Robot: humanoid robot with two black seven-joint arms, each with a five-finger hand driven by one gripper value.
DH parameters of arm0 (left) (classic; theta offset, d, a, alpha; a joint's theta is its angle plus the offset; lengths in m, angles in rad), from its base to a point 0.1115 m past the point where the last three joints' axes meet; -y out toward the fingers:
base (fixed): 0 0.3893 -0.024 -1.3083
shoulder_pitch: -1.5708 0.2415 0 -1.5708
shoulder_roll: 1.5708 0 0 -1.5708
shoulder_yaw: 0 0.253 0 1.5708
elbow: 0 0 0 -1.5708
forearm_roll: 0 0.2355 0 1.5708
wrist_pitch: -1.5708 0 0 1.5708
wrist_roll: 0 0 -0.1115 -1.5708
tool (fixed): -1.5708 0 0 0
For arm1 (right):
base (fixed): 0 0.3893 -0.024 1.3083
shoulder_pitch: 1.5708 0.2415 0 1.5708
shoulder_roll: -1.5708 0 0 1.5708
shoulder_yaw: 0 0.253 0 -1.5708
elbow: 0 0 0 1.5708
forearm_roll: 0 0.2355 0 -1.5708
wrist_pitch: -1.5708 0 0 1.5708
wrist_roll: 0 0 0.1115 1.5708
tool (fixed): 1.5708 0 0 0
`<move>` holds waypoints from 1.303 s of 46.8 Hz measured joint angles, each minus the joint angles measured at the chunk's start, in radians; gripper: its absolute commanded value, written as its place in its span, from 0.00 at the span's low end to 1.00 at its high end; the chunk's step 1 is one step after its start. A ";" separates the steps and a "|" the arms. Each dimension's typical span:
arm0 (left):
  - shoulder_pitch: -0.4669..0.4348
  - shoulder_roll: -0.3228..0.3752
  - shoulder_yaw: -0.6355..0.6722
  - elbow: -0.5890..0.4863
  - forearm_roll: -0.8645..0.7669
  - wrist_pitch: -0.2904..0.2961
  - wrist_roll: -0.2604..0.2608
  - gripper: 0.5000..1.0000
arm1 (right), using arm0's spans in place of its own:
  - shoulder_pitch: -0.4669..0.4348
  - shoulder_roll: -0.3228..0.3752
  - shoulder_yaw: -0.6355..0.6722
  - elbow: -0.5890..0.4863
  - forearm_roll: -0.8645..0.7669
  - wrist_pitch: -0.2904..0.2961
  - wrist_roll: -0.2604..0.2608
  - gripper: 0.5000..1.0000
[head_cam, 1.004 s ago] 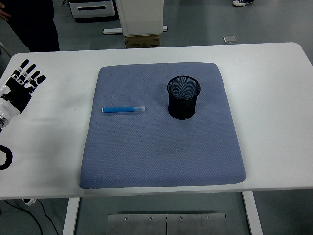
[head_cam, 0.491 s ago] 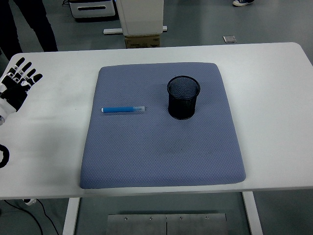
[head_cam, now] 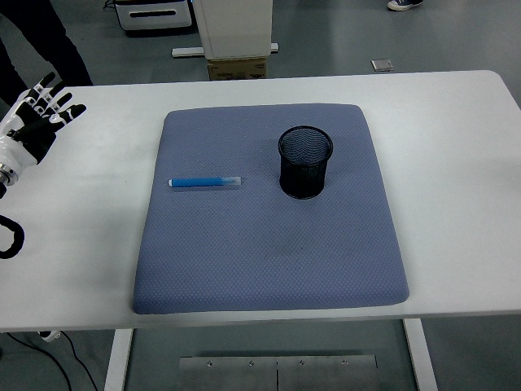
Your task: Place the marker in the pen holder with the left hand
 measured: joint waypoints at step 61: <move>-0.491 -0.014 0.679 -0.135 0.331 -0.058 0.000 1.00 | 0.000 0.000 0.000 0.000 0.000 0.000 0.000 1.00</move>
